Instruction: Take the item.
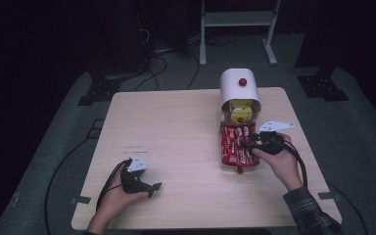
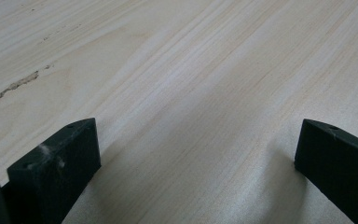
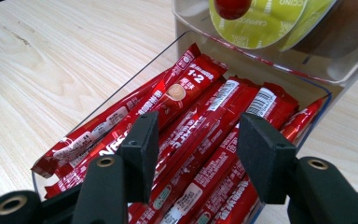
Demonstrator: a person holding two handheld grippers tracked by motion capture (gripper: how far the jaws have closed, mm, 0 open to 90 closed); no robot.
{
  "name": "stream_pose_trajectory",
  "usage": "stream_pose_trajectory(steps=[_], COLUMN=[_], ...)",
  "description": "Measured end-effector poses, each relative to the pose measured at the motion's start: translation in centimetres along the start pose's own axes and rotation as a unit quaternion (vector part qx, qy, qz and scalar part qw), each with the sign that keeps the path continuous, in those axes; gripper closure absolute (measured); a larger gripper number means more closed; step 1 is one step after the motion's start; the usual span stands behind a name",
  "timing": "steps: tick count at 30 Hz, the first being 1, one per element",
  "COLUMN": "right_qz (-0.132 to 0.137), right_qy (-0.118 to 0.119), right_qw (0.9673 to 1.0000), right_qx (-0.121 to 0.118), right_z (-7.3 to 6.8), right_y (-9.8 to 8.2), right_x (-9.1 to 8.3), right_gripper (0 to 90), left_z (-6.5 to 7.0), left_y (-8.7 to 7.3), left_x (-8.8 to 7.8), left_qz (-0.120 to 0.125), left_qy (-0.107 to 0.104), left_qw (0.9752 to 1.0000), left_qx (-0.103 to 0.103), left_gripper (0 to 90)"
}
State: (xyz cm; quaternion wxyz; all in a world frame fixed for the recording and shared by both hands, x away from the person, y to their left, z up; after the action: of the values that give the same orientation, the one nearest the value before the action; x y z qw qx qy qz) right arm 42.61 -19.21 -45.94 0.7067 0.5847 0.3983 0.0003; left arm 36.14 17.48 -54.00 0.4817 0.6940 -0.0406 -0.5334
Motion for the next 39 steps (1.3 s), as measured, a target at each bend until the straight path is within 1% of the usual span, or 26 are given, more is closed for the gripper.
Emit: stream_pose_trajectory(steps=[8, 10, 12, 13, 27, 29, 30, 31, 32, 33, 34, 39], right_qz=[-0.006, -0.011, -0.014, -0.017, -0.025, -0.027, -0.027, -0.029, -0.029, -0.029, -0.03, -0.028], right_qy=[-0.001, 0.0, 0.001, 0.0, -0.003, -0.003, -0.003, -0.001, 0.0, 0.0, 0.003, 0.006], right_qw=[1.0, 0.9999, 0.9998, 0.9997, 0.9994, 0.9994, 0.9994, 0.9995, 0.9995, 0.9995, 0.9995, 0.9993], right_qx=[-0.007, -0.012, -0.012, -0.017, -0.023, -0.02, -0.02, -0.013, -0.008, -0.008, 0.002, 0.025], right_z=[-0.2, -0.4, -0.4, -0.5, -0.7, -0.7, -0.7, -0.6, -0.6, -0.6, -0.5, -0.2], right_y=[-0.2, -0.4, -0.4, -0.5, -0.8, -0.9, -0.9, -0.9, -0.9, -0.9, -1.0, -1.2], right_x=[0.3, 0.6, 0.6, 0.8, 1.1, 1.0, 1.0, 1.0, 0.9, 0.9, 0.9, 0.7], right_gripper=[49.9, 50.6, 50.9, 52.1, 59.5, 62.3, 62.3, 65.8, 67.3, 67.3, 70.1, 78.1], left_z=[0.0, 0.0, 0.0, 0.0, 0.0, 0.0, 0.0, 0.0, 0.0, 0.0, 0.0, 0.0], left_y=[0.0, 0.0, 0.0, 0.0, 0.0, 0.0, 0.0, 0.0, 0.0, 0.0, 0.0, 0.0], left_x=[0.0, 0.0, 0.0, 0.0, 0.0, 0.0, 0.0, 0.0, 0.0, 0.0, 0.0, 0.0], left_qz=[0.0, 0.0, 0.0, 0.0, 0.0, 0.0, 0.0, 0.0, 0.0, 0.0, 0.0, 0.0], left_qy=[0.0, 0.0, 0.0, 0.0, 0.0, 0.0, 0.0, 0.0, 0.0, 0.0, 0.0, 0.0], left_qw=[1.0, 1.0, 1.0, 1.0, 1.0, 1.0, 1.0, 1.0, 1.0, 1.0, 1.0, 1.0], left_qx=[0.0, 0.0, 0.0, 0.0, 0.0, 0.0, 0.0, 0.0, 0.0, 0.0, 0.0, 0.0], left_gripper=[0.0, 0.0, 0.0, 0.0, 0.0, 0.0, 0.0, 0.0, 0.0, 0.0, 0.0, 0.0])
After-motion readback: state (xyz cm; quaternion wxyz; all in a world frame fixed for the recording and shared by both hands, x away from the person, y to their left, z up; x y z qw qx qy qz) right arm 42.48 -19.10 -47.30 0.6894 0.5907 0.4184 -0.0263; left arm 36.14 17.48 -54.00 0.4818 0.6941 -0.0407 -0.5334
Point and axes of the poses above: each handheld gripper's, and its own axes: x roughly forward along the jaws, y roughly out of its top, z roughly to its right, the point moved 8 cm from there along x, roughly forward along the jaws, and after that the axes turned 4 degrees about -y, right-handed, at the moved point
